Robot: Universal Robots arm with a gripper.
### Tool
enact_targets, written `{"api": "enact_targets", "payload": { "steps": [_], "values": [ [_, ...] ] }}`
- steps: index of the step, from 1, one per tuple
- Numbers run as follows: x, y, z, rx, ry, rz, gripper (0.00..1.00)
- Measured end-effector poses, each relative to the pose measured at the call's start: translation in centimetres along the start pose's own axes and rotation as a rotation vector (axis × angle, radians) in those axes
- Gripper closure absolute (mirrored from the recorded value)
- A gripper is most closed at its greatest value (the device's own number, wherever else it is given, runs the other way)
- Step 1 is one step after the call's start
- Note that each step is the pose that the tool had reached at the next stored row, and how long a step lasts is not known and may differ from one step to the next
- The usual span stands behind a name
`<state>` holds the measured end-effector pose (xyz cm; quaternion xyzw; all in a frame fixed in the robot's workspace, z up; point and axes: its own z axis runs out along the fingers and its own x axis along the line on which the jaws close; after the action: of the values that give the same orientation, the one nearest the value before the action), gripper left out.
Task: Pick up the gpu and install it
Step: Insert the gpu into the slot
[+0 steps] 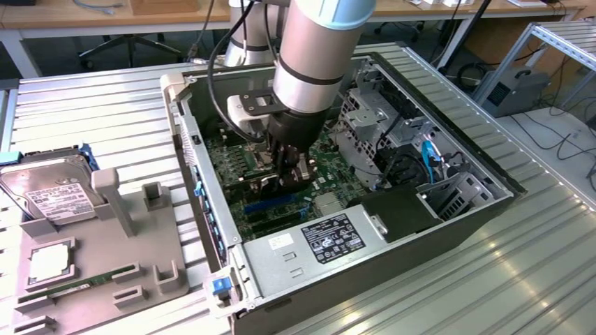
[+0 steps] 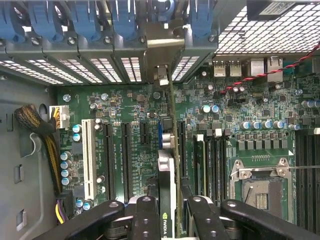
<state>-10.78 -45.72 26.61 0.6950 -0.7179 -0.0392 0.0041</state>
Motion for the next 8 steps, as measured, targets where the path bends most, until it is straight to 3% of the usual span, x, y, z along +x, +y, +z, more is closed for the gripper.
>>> {"api": "enact_targets", "payload": {
  "steps": [8],
  "values": [
    [0.0, -0.14, -0.02, -0.0002, 0.0002, 0.0, 0.73]
  ]
}}
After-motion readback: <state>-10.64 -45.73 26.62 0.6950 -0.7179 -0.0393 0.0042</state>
